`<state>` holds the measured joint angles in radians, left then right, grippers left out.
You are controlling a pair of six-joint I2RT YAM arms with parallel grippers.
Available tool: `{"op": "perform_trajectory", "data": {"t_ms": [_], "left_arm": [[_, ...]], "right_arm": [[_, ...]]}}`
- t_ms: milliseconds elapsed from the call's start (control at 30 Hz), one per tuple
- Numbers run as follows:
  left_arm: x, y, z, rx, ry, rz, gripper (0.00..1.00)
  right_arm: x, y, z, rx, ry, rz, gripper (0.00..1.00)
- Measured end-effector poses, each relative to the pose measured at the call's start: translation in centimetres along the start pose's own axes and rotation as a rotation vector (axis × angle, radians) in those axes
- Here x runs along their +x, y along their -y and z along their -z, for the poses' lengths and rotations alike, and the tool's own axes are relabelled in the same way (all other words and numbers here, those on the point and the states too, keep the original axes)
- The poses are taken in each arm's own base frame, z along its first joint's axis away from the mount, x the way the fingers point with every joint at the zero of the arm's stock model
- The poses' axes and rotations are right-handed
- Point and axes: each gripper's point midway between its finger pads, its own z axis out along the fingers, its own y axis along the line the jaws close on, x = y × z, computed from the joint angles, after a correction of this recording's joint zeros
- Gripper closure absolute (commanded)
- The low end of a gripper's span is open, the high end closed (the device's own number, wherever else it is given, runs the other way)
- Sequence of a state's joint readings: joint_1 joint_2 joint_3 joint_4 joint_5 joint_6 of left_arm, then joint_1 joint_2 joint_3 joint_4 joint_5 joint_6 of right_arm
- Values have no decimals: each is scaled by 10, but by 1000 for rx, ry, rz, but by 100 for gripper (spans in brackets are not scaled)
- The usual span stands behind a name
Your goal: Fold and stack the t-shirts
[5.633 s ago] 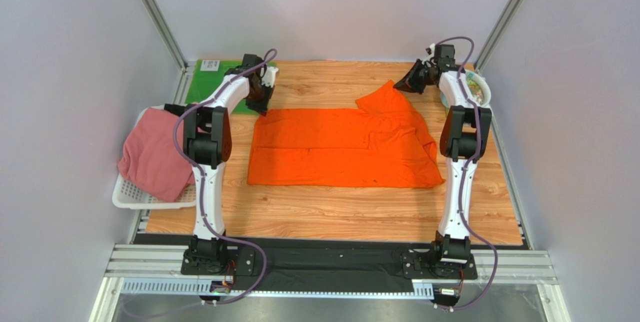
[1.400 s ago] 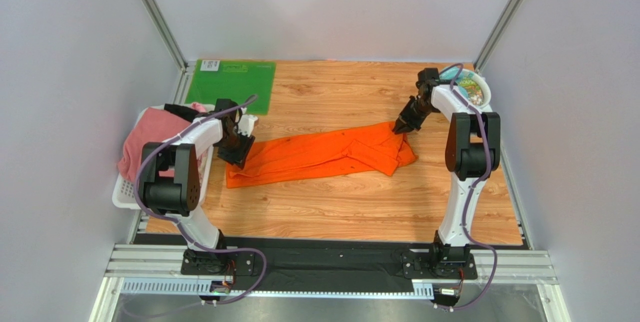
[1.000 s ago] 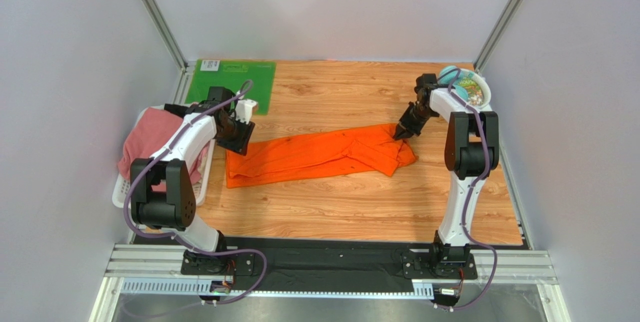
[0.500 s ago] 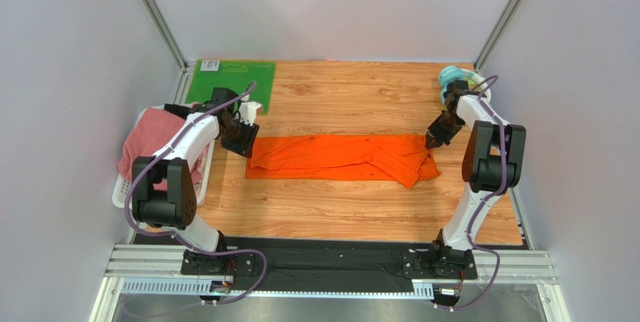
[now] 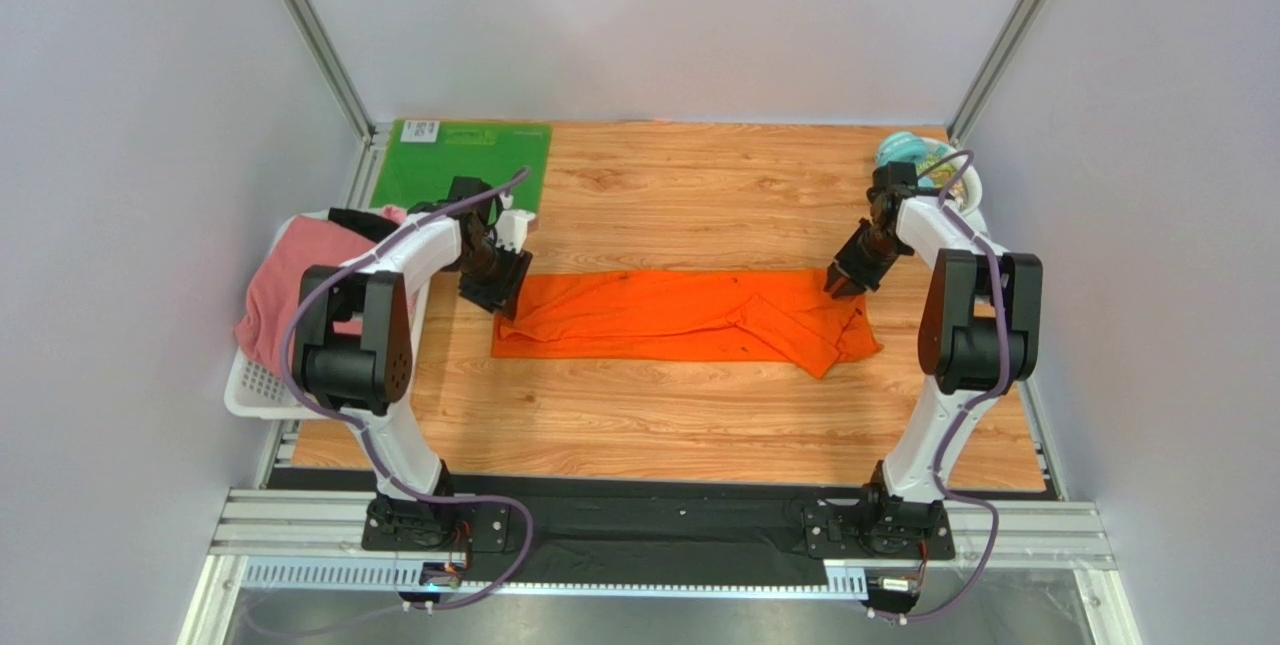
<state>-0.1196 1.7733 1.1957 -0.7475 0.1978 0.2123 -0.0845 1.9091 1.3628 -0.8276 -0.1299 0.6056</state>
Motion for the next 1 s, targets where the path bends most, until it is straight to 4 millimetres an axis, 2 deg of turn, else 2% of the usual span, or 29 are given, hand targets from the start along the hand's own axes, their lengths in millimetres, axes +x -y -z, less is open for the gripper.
{"op": "perform_trajectory", "data": {"t_ms": [167,267,333,500,667,800,967,1000], "left_arm": [[-40,-26,2,-36,72,67,49],[-61,-30,6,-42,117,76,49],[-66,-30,7,-36,131,83,50],[-62,-27,-1,-16,110,96,52],[-48,-26,-15,-1,59,108,57],[-44,-24,-21,7,40,118,73],[-44,-23,-23,14,36,130,87],[-44,-23,-24,15,35,130,96]], "right_arm": [[4,-14,-1,-42,7,30,76],[5,-19,-2,-58,11,46,77],[6,-20,-4,-64,9,52,77],[12,-18,-10,-61,-10,52,78],[11,-19,-11,-66,-6,53,78],[11,-19,-11,-67,-7,53,78],[12,-18,-16,-62,-19,51,79],[13,-18,-17,-62,-21,51,79]]}}
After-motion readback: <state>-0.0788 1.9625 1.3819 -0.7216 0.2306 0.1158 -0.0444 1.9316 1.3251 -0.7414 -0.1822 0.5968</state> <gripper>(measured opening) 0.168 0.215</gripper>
